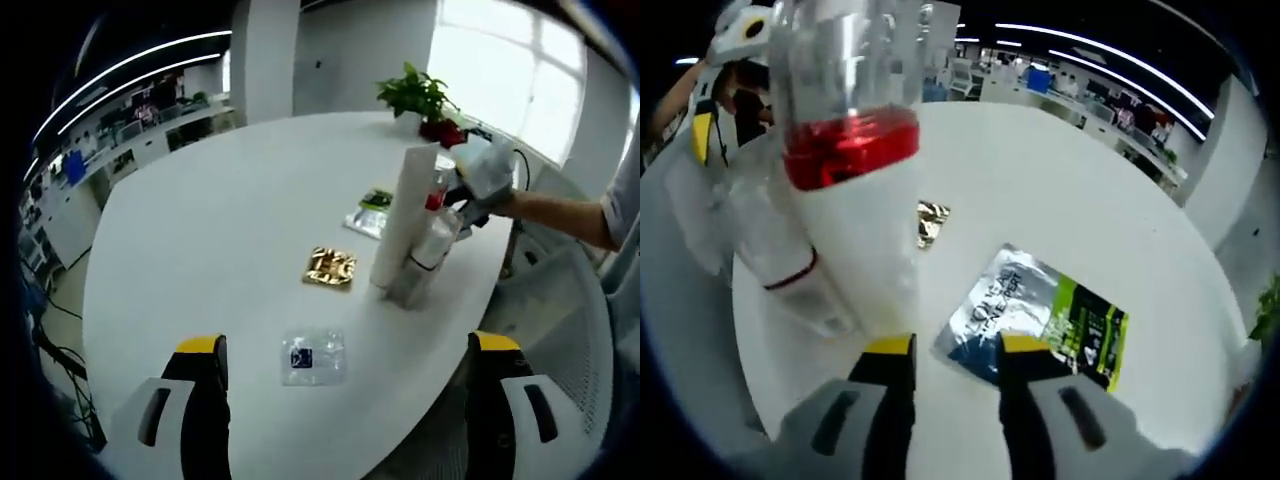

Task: Arrange the skincare products in the storage area until every visible bottle or jar stands upright without overlapping.

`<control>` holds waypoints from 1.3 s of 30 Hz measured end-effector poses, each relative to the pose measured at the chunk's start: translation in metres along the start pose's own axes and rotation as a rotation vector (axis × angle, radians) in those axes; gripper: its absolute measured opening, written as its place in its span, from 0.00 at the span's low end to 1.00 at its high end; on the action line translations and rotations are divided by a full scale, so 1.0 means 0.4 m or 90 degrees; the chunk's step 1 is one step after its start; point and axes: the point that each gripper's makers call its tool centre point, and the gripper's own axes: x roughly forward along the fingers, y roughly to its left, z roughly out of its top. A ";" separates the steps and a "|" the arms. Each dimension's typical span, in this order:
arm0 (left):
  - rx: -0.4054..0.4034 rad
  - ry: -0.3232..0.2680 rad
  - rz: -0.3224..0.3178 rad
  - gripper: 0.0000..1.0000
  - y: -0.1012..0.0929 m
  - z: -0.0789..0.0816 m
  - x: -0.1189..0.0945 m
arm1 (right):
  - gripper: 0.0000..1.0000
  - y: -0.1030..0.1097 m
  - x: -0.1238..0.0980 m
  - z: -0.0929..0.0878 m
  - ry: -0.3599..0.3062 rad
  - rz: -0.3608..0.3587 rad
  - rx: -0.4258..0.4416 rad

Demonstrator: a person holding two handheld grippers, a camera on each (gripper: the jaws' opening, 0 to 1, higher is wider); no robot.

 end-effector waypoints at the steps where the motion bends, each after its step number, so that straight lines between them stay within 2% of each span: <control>1: 0.001 0.001 0.000 0.97 0.001 0.000 0.000 | 0.33 0.001 0.001 0.001 -0.003 0.001 -0.005; 7: -0.003 0.003 -0.004 0.97 0.001 -0.001 0.008 | 0.29 0.018 0.011 0.000 -0.001 0.008 -0.028; 12: -0.006 0.000 0.000 0.97 0.014 0.002 0.007 | 0.24 -0.009 0.011 -0.002 0.009 -0.016 -0.055; 15: 0.001 0.001 0.006 0.97 0.019 0.003 0.007 | 0.22 -0.007 0.014 0.002 0.004 -0.013 -0.065; 23: 0.001 -0.009 0.010 0.95 0.023 0.012 0.001 | 0.05 -0.013 0.018 0.001 0.019 -0.040 -0.150; 29: 0.003 -0.006 0.009 0.95 0.023 0.010 0.001 | 0.01 -0.042 0.017 0.008 0.020 -0.058 -0.153; 32: 0.003 -0.006 0.009 0.95 0.024 0.011 0.002 | 0.01 -0.055 0.012 0.017 0.012 -0.059 -0.131; 33: 0.004 -0.006 0.011 0.95 0.025 0.011 0.003 | 0.01 -0.060 0.011 0.019 0.008 -0.058 -0.109; 34: 0.006 -0.005 0.015 0.95 0.029 0.011 0.004 | 0.01 -0.065 0.008 0.030 -0.014 -0.057 -0.082; 36: 0.009 -0.002 0.018 0.95 0.033 0.010 0.005 | 0.01 -0.073 0.004 0.040 -0.035 -0.039 -0.008; 39: 0.007 -0.004 0.019 0.95 0.041 0.017 0.008 | 0.01 -0.091 -0.003 0.064 -0.072 -0.022 0.056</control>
